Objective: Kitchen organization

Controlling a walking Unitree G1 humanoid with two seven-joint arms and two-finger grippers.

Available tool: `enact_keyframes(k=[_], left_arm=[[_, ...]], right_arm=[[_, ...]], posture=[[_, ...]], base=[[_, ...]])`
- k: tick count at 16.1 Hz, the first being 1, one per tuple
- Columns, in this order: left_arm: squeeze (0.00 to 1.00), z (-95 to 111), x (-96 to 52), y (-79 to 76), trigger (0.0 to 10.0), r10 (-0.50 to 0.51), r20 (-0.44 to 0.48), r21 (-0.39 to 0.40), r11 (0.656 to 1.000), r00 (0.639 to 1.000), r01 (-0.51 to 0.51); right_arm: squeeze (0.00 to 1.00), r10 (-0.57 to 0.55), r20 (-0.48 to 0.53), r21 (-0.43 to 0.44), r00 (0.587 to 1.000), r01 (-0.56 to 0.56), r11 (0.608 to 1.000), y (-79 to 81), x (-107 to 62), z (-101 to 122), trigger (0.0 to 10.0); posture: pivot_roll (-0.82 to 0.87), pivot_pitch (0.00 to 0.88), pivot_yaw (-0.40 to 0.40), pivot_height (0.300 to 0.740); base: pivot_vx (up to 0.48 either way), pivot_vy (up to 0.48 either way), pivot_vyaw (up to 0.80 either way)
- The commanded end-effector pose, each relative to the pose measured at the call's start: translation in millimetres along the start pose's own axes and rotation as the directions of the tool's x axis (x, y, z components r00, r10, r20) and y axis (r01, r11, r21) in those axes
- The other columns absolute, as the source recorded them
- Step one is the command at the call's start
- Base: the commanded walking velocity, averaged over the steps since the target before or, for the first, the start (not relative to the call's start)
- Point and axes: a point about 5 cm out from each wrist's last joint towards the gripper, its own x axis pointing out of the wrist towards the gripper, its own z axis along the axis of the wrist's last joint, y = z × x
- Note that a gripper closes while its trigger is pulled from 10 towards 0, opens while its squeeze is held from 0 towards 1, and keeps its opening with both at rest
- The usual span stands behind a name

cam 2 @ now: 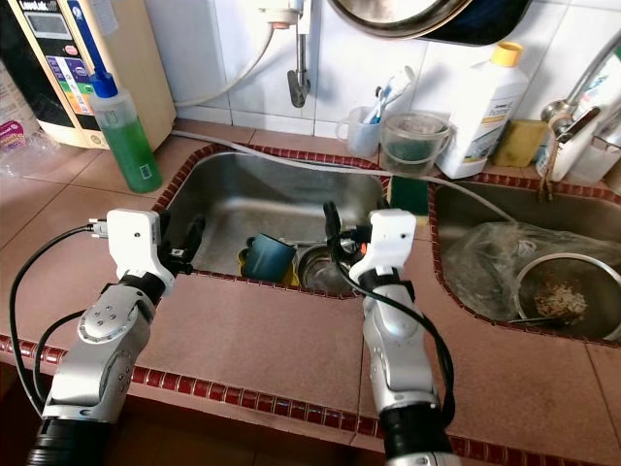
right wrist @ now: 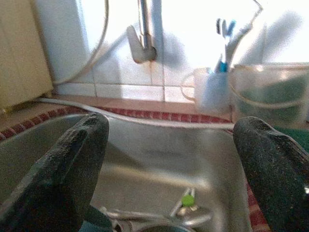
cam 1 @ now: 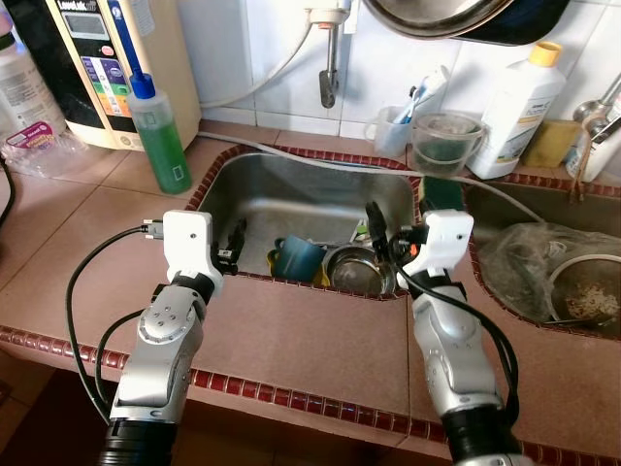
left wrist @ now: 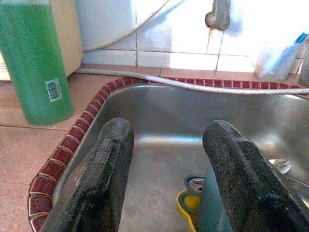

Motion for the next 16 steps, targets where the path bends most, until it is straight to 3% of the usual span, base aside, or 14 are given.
enact_keyframes(k=[1,2,3,16], left_arm=[[0.0,0.5,0.2,1.7,10.0,-0.011,0.01,0.002,1.0,1.0,0.011],[0.0,-1.0,-0.5,1.6,10.0,-0.021,0.006,0.003,1.0,1.0,0.021],[0.0,-2.7,-0.5,1.1,10.0,-0.026,0.007,0.006,1.0,1.0,0.026],[0.0,-9.3,5.1,-6.7,10.0,-0.07,-0.022,0.002,0.998,0.997,0.07]], right_arm=[[1.0,-0.023,0.02,-0.026,1.0,0.023,0.999,0.6,-0.8,5.0,10.0],[1.0,-0.038,0.01,-0.048,0.999,0.039,0.998,-0.9,-1.4,3.9,10.0],[0.0,-0.033,0.004,-0.049,0.999,0.033,0.998,-1.9,-2.4,3.0,10.0],[0.0,0.021,-0.018,-0.086,1.0,-0.022,0.996,3.7,4.2,0.8,10.0]], posture=[[-0.15,0.0,0.038,0.736],[-0.15,0.0,0.044,0.736],[-0.16,0.0,0.045,0.736],[-0.16,0.0,0.022,0.736]], base=[[0.0,0.0,0.0],[0.0,0.0,0.0],[0.0,0.0,0.0],[0.0,0.0,0.0]])
